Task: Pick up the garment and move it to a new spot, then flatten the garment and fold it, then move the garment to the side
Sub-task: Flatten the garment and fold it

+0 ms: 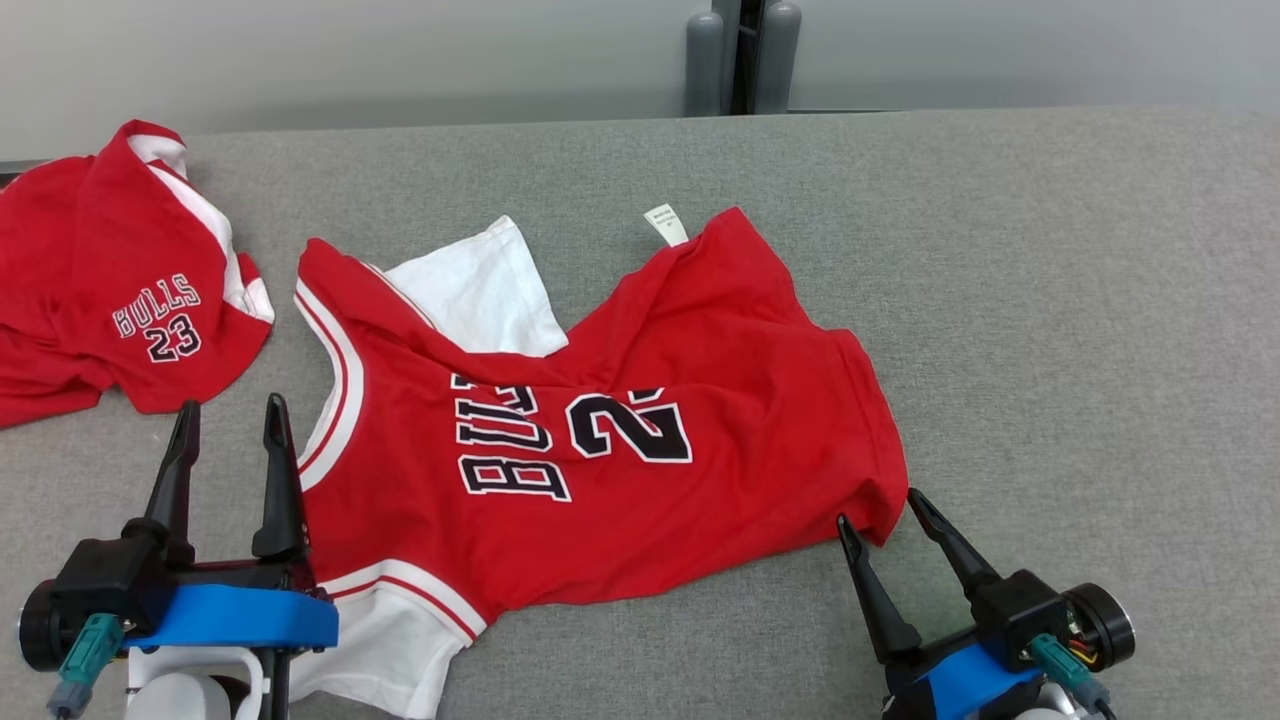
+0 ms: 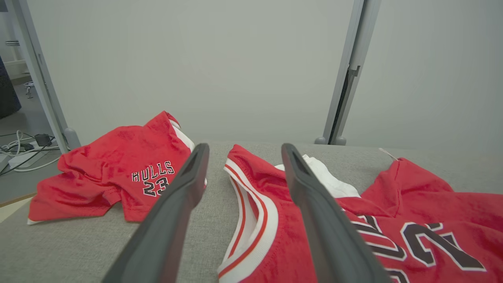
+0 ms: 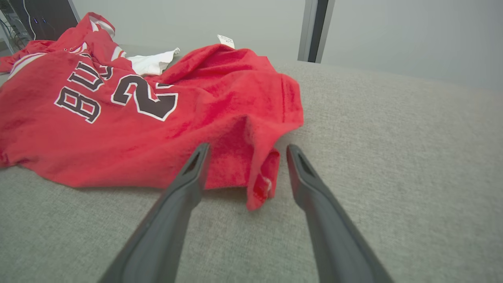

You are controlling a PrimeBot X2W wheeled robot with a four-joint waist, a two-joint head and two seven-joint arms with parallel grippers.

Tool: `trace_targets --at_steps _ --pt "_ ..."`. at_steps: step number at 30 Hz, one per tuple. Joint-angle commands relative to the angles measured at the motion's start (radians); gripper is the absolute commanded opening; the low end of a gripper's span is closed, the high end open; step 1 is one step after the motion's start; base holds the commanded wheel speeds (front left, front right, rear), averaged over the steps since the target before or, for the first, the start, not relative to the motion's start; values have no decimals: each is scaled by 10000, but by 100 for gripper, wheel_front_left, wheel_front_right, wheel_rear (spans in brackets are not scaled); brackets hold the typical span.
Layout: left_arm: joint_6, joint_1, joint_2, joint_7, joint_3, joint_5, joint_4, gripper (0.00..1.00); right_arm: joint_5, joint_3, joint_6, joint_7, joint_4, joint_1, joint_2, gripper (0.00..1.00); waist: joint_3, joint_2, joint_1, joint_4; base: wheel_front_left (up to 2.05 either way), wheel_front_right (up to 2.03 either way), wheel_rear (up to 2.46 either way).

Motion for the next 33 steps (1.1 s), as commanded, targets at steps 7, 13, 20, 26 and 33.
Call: trace_targets --at_steps 7,13,20,26,33 --pt "-74 -105 -4 -32 9 2 91 100 14 362 -7 -4 1237 -805 -220 0 59 0 1 165 0 0 0" --pt "-88 217 -13 -32 67 -67 211 100 223 825 -7 -2 1219 -622 -490 0 -223 0 1 54 0 0 0" --pt "-24 632 -11 -32 29 -212 353 100 758 1730 -7 -2 300 499 -1105 0 -651 0 1 -333 0 0 0" --pt "28 692 -10 -32 -19 -228 331 100 1672 2824 -10 202 -616 1192 -2135 0 -705 0 1 -655 0 0 0" --pt "24 638 -10 -32 -51 -236 333 100 2628 3071 -8 954 -1519 1659 -2763 59 -603 0 1 -869 0 0 0"
